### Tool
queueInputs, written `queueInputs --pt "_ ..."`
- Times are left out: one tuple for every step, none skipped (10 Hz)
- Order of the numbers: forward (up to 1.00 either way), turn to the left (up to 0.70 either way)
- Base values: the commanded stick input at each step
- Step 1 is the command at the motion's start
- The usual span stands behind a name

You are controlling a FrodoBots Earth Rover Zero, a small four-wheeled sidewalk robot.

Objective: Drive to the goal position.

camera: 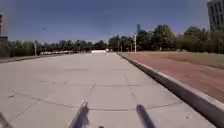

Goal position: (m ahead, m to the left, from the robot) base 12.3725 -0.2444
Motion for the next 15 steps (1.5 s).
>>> queueInputs --pt "0.68 -0.09" --pt "0.68 0.00" --pt "0.68 0.00" --pt "0.68 0.00" --pt "0.68 0.00" --pt "0.68 0.00" --pt "0.68 0.00" --pt "0.68 0.00" --pt "0.68 0.00" --pt "0.68 0.00" --pt "0.68 0.00" --pt "0.68 0.00" --pt "0.68 0.00" --pt "0.68 0.00" --pt "0.68 -0.23"
